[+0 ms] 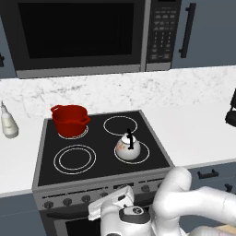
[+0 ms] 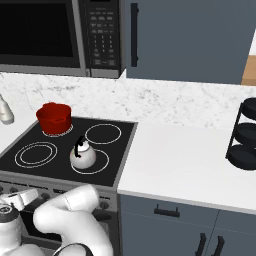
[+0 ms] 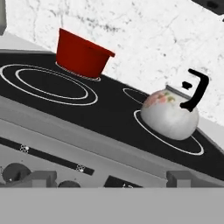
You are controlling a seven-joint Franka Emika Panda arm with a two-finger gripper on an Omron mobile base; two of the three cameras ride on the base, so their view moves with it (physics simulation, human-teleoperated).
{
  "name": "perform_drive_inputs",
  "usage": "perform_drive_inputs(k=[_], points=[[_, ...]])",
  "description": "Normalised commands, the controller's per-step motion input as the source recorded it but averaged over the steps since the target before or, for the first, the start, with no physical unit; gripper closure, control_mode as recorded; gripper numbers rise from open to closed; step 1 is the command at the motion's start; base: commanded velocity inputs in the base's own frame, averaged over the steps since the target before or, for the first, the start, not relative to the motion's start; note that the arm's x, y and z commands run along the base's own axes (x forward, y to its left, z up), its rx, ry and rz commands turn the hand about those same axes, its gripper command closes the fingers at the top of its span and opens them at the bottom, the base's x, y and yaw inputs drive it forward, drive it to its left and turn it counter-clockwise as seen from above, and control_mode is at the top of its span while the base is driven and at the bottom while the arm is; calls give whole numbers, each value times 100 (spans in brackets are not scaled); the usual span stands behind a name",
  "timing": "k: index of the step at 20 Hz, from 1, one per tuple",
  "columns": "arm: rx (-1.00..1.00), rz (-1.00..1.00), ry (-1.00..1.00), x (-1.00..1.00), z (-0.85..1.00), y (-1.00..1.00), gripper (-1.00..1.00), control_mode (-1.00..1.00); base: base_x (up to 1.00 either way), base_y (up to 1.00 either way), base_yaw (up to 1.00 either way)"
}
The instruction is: Pick the kettle from the counter and place it on a stove burner. Then turn the burner on.
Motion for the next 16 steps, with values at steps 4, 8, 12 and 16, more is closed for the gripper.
perform_drive_inputs(k=[4, 8, 12, 16], points=[[24, -1, -11, -4, -39, 0, -100, -100, 0, 0, 0], [2, 0, -5, 11, -24, 0, -100, -100, 0, 0, 0], [13, 0, -3, 0, -50, 0, -100, -100, 0, 0, 0], [6, 0, -2, 32, -7, -3, -100, -100, 0, 0, 0]])
